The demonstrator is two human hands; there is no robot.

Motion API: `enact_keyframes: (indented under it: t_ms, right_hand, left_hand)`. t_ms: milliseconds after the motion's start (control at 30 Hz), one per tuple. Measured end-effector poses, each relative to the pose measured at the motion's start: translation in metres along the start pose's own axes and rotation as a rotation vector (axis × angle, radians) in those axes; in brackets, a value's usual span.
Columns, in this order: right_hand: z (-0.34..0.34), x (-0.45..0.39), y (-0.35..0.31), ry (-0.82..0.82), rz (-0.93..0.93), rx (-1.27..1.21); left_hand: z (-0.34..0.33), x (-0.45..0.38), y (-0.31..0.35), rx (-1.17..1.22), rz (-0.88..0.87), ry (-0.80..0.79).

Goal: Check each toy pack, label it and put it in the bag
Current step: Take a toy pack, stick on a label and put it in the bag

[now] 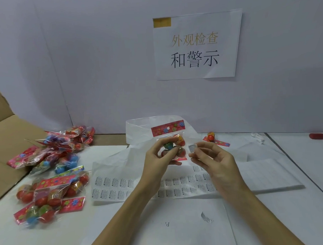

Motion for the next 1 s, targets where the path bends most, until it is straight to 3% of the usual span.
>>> enact_keyframes:
  t_ms: [300,567,1000]
  right_hand:
    - [-0.004,0.003,0.002,0.132,0.13,0.388]
    - [-0.002,0.003,0.0,0.15,0.147,0.419]
    - [-0.002,0.002,0.001,0.126,0.135,0.424]
  left_hand:
    - [-0.014,0.004,-0.012,-0.004,0.026,-0.131]
    - [-0.016,0.004,-0.012,0.049,0.029,-0.174]
    - [-0.014,0.004,-0.013,-0.062,0.001,-0.082]
Point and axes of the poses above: each hand's wrist, its own x-axis away from the middle knuckle, its own z-axis out of the back of the hand, y = z × x, the point moved 4 cm from there along -x, towards the middle knuckle, and after that the axes turned 11 degrees about x, right-handed, at the moved point
